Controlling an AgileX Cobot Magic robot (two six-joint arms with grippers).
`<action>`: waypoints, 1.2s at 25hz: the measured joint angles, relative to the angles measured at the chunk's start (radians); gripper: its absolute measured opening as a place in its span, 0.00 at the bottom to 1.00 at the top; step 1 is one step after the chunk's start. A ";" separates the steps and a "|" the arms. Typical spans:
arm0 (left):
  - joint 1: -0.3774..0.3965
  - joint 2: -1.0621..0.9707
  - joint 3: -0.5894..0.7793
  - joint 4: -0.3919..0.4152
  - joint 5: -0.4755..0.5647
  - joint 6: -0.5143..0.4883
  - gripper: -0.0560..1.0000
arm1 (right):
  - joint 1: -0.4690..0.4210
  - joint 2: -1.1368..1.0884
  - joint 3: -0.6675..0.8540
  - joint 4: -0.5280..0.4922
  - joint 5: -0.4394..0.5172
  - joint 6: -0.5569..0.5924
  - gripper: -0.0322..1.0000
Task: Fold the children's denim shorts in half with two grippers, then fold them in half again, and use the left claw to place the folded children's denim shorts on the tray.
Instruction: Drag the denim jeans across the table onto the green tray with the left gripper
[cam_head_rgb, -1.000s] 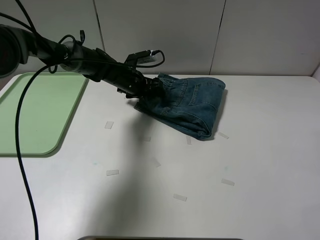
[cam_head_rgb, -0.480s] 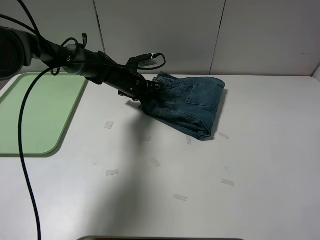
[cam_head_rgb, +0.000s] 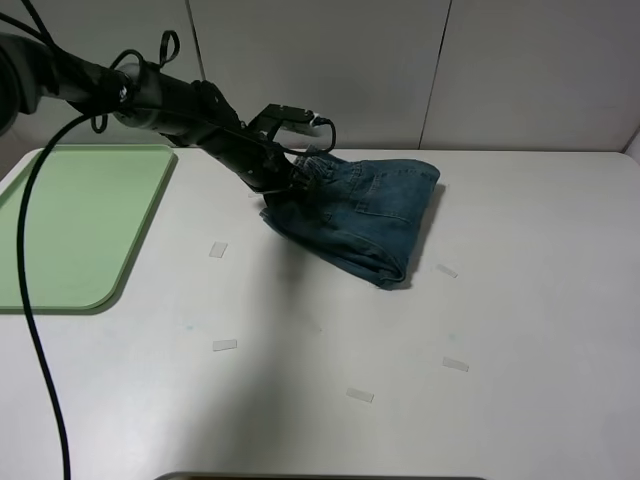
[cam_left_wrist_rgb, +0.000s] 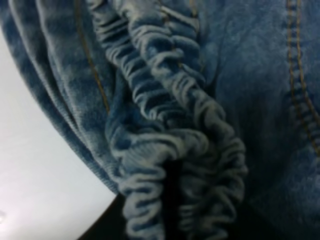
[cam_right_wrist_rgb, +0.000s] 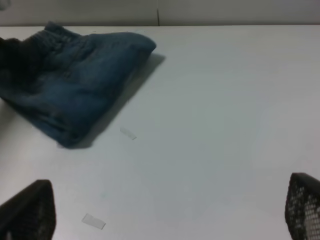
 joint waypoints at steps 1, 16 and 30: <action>0.001 -0.013 0.000 0.062 0.008 -0.040 0.31 | 0.000 0.000 0.000 0.000 0.000 0.000 0.70; 0.062 -0.106 0.011 0.866 0.258 -0.696 0.31 | 0.000 0.000 0.000 0.000 0.000 0.000 0.70; 0.248 -0.277 0.290 0.997 0.183 -0.753 0.30 | 0.000 0.000 0.000 0.000 0.000 0.000 0.70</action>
